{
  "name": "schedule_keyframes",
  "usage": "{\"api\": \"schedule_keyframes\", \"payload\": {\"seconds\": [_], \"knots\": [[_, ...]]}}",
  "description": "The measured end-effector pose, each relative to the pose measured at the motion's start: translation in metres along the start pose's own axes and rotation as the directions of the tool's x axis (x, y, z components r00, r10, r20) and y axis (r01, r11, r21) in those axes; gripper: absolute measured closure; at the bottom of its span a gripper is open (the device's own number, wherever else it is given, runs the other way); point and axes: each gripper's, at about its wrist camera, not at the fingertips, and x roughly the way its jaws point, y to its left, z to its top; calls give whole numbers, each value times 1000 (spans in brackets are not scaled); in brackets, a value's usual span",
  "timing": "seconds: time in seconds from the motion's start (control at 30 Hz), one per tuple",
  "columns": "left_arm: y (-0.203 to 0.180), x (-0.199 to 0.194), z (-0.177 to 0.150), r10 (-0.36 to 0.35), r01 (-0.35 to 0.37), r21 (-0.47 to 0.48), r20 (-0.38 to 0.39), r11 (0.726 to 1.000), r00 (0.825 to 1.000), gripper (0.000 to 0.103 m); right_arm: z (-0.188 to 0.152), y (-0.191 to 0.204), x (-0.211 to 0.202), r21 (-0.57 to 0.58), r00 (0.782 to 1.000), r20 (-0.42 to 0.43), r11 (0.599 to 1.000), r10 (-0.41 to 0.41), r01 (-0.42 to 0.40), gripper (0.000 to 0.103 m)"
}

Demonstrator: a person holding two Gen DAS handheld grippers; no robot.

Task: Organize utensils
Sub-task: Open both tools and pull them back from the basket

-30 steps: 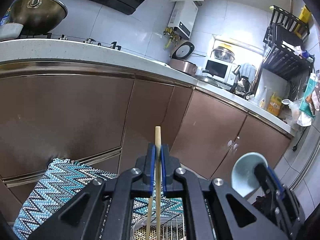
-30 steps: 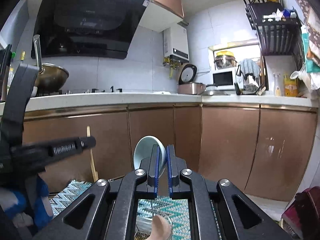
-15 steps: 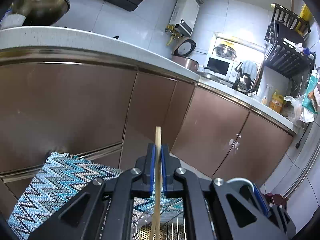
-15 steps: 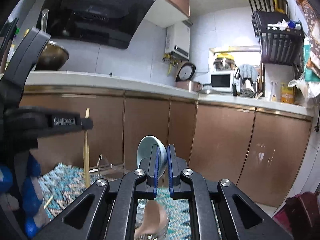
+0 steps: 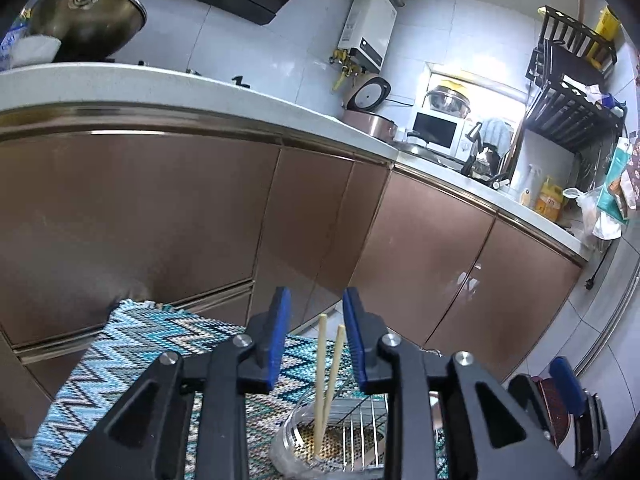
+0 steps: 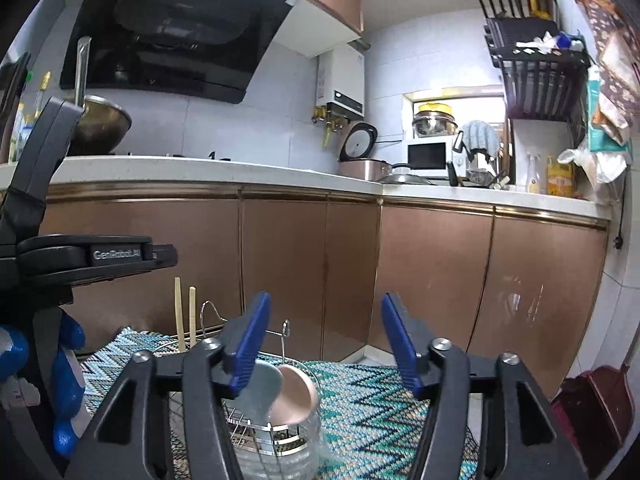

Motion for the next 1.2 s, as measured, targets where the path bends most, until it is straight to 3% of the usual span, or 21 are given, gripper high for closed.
{"api": "schedule_keyframes", "payload": {"seconds": [0.3, 0.43, 0.77, 1.2], "knots": [[8, -67, 6, 24, -25, 31, 27, 999, 999, 70, 13, -12, -55, 35, 998, -49, 999, -25, 27, 7], [12, -102, 3, 23, -24, 31, 28, 999, 999, 69, 17, -16, -81, 51, 997, -74, 998, -28, 32, 1], [30, -200, -7, 6, -7, 13, 59, 1000, 998, 68, 37, -24, -156, 112, 1000, -24, 994, -19, 22, 0], [63, -302, -13, -5, 4, 16, 60, 1000, 998, 64, 60, -16, -233, 143, 997, 55, 987, 63, -70, 0]]}}
